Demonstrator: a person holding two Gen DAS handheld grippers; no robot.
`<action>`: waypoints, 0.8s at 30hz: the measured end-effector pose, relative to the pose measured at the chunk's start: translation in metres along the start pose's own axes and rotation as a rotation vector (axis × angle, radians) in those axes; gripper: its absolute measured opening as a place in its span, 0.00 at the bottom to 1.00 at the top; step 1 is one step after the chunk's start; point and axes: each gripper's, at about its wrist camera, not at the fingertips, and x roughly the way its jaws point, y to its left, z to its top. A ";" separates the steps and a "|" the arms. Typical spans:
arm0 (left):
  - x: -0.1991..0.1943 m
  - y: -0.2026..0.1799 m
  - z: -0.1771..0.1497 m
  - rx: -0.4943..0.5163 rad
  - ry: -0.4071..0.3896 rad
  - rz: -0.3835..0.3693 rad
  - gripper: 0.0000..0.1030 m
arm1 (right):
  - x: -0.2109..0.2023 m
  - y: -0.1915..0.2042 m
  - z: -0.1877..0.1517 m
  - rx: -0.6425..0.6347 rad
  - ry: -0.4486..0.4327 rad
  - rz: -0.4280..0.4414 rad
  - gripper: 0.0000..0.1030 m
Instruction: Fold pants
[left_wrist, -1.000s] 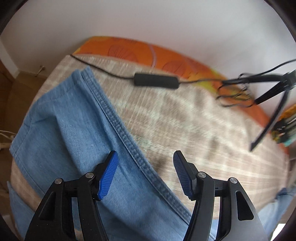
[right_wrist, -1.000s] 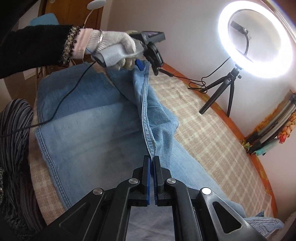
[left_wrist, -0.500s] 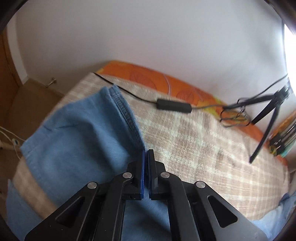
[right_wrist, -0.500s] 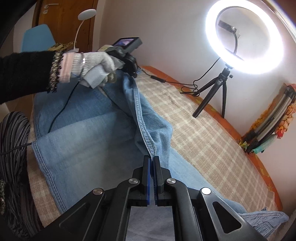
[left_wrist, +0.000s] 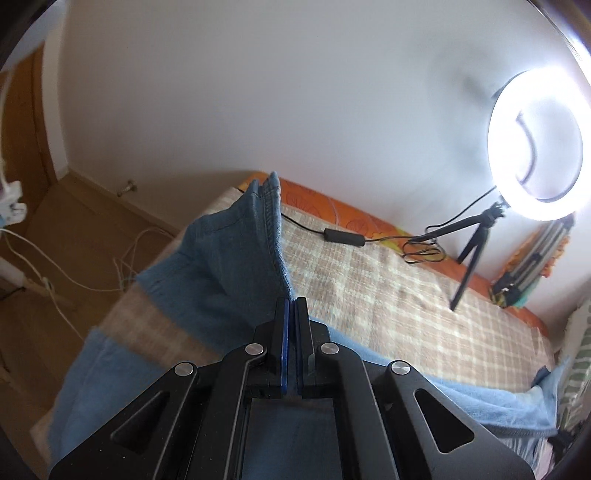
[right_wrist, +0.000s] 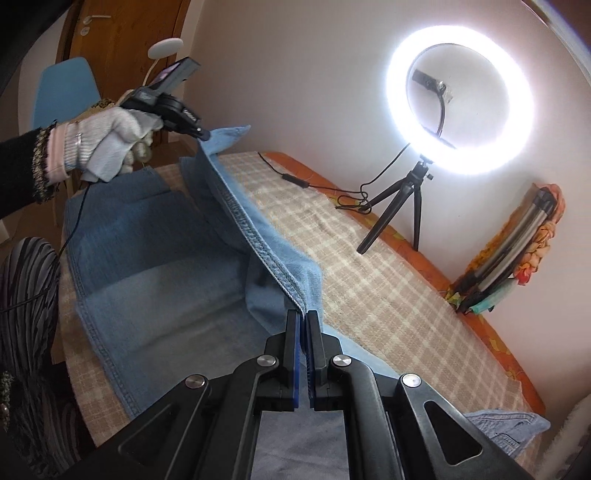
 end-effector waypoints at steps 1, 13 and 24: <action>-0.008 0.001 -0.004 -0.002 -0.011 -0.003 0.01 | -0.005 0.002 -0.001 -0.003 -0.004 -0.002 0.00; -0.079 0.054 -0.120 -0.105 0.005 -0.035 0.01 | -0.050 0.058 -0.042 -0.096 0.083 0.067 0.00; -0.072 0.094 -0.182 -0.213 0.073 0.002 0.07 | -0.032 0.097 -0.071 -0.163 0.231 0.166 0.00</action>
